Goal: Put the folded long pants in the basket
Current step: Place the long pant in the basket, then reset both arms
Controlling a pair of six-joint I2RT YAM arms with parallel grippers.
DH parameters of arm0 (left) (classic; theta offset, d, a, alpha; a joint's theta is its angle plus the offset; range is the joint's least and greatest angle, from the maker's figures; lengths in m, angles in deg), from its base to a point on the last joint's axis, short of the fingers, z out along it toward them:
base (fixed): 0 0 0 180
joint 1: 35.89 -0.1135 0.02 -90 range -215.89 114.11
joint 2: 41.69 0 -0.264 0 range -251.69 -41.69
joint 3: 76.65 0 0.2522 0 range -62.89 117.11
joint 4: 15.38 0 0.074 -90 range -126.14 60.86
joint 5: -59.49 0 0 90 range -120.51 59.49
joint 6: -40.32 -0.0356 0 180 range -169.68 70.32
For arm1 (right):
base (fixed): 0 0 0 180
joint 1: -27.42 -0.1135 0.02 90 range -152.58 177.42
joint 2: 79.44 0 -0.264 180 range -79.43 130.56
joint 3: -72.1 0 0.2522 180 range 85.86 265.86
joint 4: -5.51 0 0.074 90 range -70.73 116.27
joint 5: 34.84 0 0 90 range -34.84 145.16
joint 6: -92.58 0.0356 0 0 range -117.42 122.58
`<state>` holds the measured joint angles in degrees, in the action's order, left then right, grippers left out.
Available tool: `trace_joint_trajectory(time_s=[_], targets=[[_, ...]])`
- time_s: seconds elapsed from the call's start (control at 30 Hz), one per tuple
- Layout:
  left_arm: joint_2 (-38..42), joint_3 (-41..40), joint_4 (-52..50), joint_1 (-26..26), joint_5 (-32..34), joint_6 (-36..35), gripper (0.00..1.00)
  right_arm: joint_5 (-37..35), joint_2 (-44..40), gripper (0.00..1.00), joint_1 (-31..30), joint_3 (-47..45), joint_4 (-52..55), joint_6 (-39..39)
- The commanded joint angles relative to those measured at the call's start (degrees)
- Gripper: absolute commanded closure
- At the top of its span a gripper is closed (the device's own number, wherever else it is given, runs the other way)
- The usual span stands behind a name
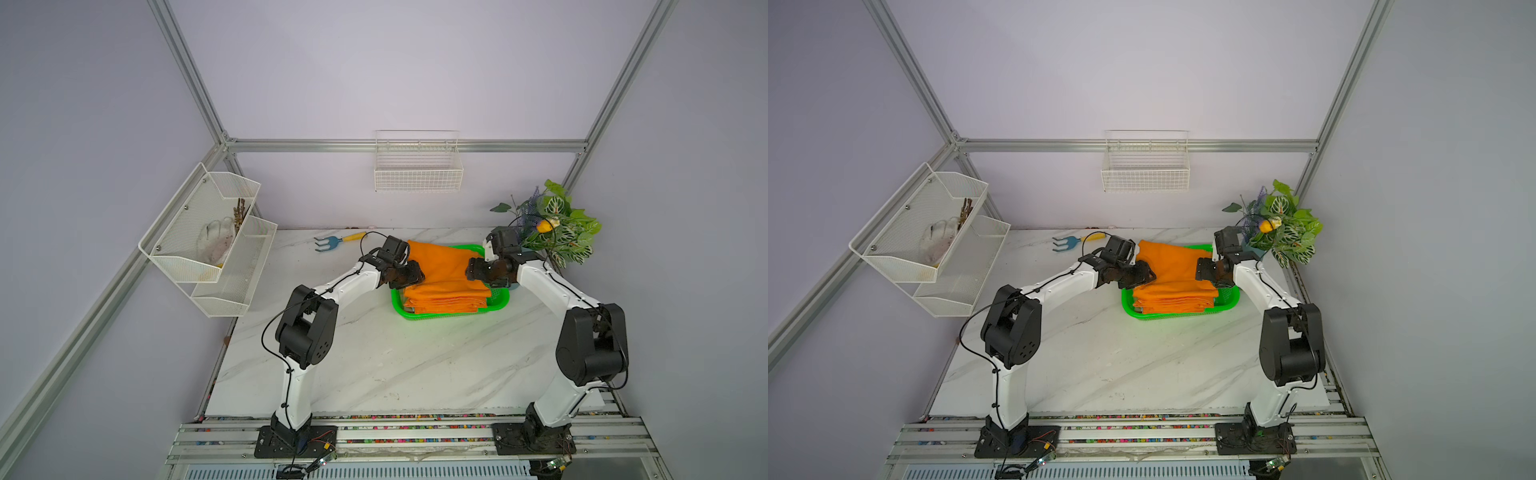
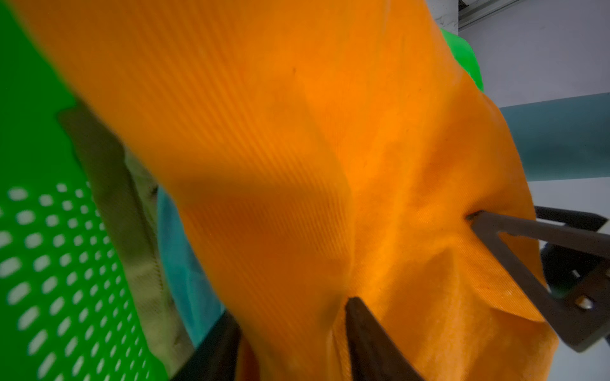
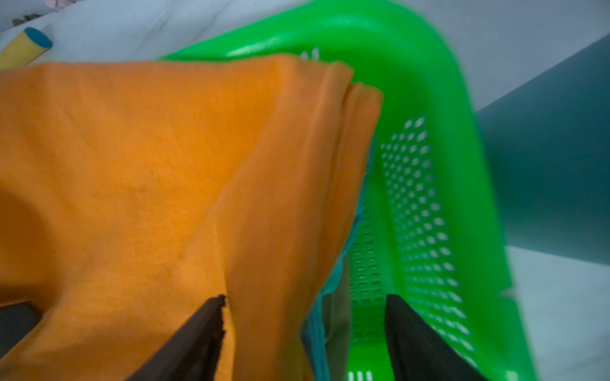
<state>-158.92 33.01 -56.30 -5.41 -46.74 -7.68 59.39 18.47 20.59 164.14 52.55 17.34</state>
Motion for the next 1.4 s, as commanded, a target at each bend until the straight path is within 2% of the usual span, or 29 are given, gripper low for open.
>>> trace_joint_trajectory(time_s=[0.0, 0.13, 0.2, 0.27, 0.37, 0.43, 0.53, 0.57, 0.7, 0.77, 0.83, 0.9, 0.93, 1.03, 1.1, 1.17, 1.23, 1.27, 1.3, 1.37], targets=[[2.59, 6.35, -6.50, -1.28, 1.76, -5.89, 0.00, -2.83, -8.88, 0.12, 0.68, -0.48, -5.98, -1.44], [8.40, 7.06, -6.99, -3.93, 2.23, -8.07, 0.00, -1.78, -18.74, 0.12, 0.71, -6.77, -12.36, -2.98], [12.29, 5.29, -6.13, -6.39, 1.34, -9.53, 0.00, -0.98, -24.75, 0.12, 0.68, -14.22, -18.79, -5.00], [17.87, -0.08, -2.02, -9.45, 1.00, -12.46, 0.00, -0.40, -31.48, 0.12, 0.69, -23.73, -27.47, -5.60], [29.04, -15.23, 10.82, -13.14, 5.09, -21.00, 0.00, -2.63, -41.63, 0.12, 0.68, -38.70, -40.81, -6.12], [38.10, -27.91, 21.32, -14.08, 11.66, -29.14, 0.00, -6.99, -46.98, 0.12, 0.70, -48.51, -47.83, -4.84], [48.05, -46.25, 37.48, -14.68, 16.22, -44.67, 0.00, -10.60, -51.92, 0.11, 0.82, -57.00, -52.54, -3.98], [50.20, -50.63, 40.88, -15.16, 17.91, -46.75, 0.00, -11.04, -52.35, 0.11, 0.77, -58.53, -53.12, -4.31], [54.00, -59.96, 41.03, -22.42, 22.36, -42.91, 0.00, -16.29, -48.94, 0.10, 0.85, -64.49, -56.96, -4.79], [54.73, -66.58, 46.82, -26.03, 22.46, -42.09, 0.00, -19.75, -45.79, 0.10, 0.90, -67.80, -62.93, -5.04], [53.66, -71.72, 51.04, -30.11, 22.12, -40.60, 0.00, -20.70, -42.12, 0.09, 0.85, -69.90, -70.37, -6.61], [51.27, -75.05, 55.08, -33.03, 21.23, -40.40, 0.00, -19.96, -39.59, 0.09, 0.85, -68.56, -72.22, -8.06], [49.68, -76.39, 57.54, -34.23, 20.56, -40.30, 0.00, -19.55, -37.16, 0.09, 0.86, -69.57, -77.85, -9.31], [45.99, -76.21, 62.63, -35.99, 19.13, -40.28, 0.00, -21.33, -29.03, 0.10, 0.85, -70.66, -93.59, -9.91], [42.97, -75.35, 66.22, -36.93, 16.73, -41.24, 0.00, -22.28, -23.55, 0.09, 0.85, -69.31, -99.03, -11.31], [39.08, -73.36, 66.85, -37.24, 18.07, -39.29, 0.00, -21.81, -17.94, 0.08, 0.85, -67.12, -101.80, -12.50], [37.07, -70.47, 63.83, -37.39, 19.42, -38.39, 0.00, -20.37, -11.87, 0.07, 0.90, -65.99, -104.44, -13.07], [36.79, -69.20, 61.54, -37.34, 19.71, -38.16, 0.00, -20.40, -8.54, 0.01, 0.86, -65.96, -107.68, -13.56], [36.78, -68.66, 60.53, -37.35, 19.52, -38.28, 0.00, -20.21, -5.86, 0.00, 0.86, -65.66, -111.96, -13.80], [37.80, -70.30, 62.98, -37.34, 17.93, -38.46, 0.00, -20.57, -9.09, 0.00, 0.85, -63.35, -101.28, -12.99]])
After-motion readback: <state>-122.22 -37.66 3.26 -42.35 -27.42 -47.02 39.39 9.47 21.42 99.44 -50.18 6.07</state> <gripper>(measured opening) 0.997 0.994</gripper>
